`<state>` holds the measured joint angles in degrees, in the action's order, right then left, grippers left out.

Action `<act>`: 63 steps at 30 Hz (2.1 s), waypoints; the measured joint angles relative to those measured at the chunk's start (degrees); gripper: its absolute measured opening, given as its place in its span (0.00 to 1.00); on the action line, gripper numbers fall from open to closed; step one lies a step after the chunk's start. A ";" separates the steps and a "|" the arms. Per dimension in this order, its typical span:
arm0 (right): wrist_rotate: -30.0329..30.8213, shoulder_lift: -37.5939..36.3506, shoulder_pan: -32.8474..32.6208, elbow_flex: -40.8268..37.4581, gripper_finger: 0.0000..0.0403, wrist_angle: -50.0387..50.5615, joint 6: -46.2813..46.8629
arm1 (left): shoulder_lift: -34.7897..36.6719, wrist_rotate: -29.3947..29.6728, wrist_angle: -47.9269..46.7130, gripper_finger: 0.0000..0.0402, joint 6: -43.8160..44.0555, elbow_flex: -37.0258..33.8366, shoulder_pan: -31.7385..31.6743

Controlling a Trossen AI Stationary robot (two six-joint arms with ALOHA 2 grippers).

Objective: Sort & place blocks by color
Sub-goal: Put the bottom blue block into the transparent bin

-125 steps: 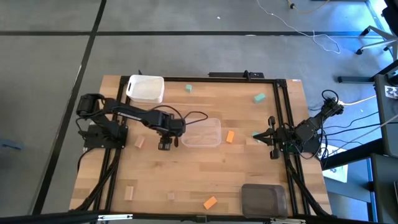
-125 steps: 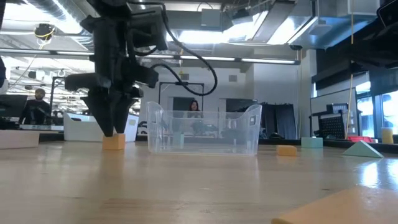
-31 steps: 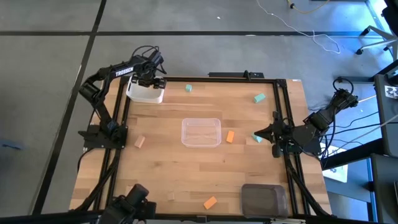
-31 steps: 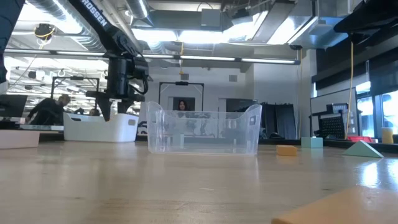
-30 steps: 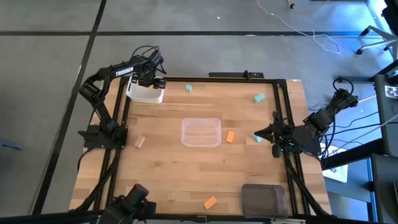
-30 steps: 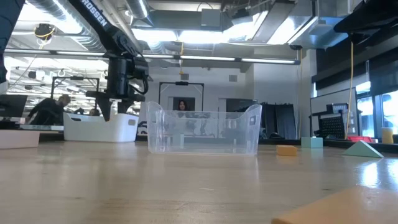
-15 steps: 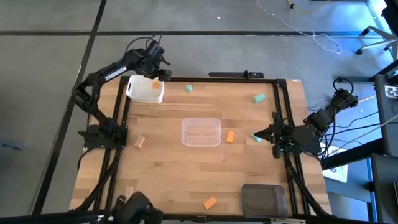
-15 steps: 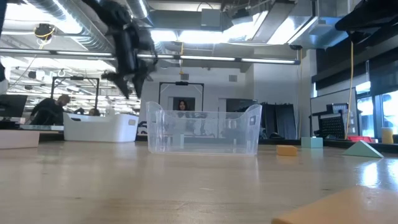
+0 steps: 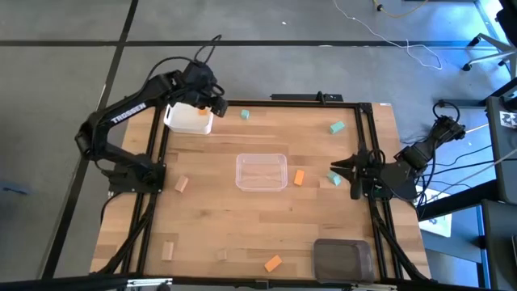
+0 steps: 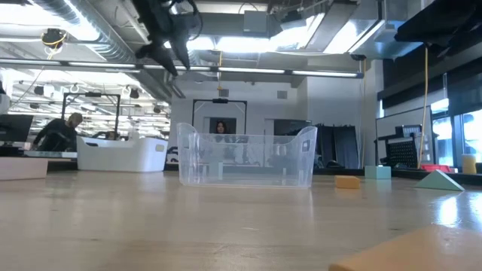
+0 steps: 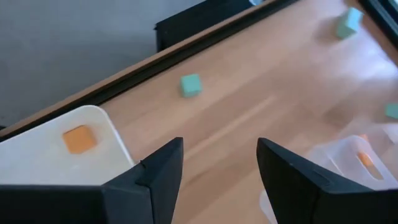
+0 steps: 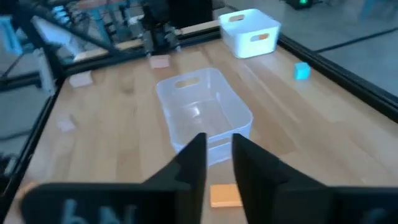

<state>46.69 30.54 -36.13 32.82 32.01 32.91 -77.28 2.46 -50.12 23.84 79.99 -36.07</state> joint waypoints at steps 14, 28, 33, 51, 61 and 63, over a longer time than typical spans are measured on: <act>-4.80 2.37 6.51 14.43 0.57 11.41 -3.64 | 1.66 -0.62 -0.21 0.49 0.02 -0.02 9.95; -28.79 23.74 15.98 36.19 0.55 51.90 20.34 | 5.04 -0.17 -0.50 0.49 3.53 -0.04 21.75; -35.51 30.96 20.34 36.10 0.53 52.69 28.64 | 5.08 -0.24 -0.47 0.49 2.47 -0.04 25.18; -46.91 48.86 32.61 21.81 0.53 41.38 18.39 | 10.96 -0.44 -0.13 0.49 1.14 -0.04 29.41; -47.88 50.14 39.41 10.95 0.53 31.76 12.61 | 12.60 -0.42 0.58 0.49 4.61 -0.07 29.41; -47.89 50.15 40.75 9.06 0.53 29.21 10.41 | 12.64 -0.42 0.66 0.49 4.63 -0.07 29.41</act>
<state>-1.21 80.69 4.62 41.87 61.22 43.31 -64.65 2.04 -49.46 28.47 79.92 -6.66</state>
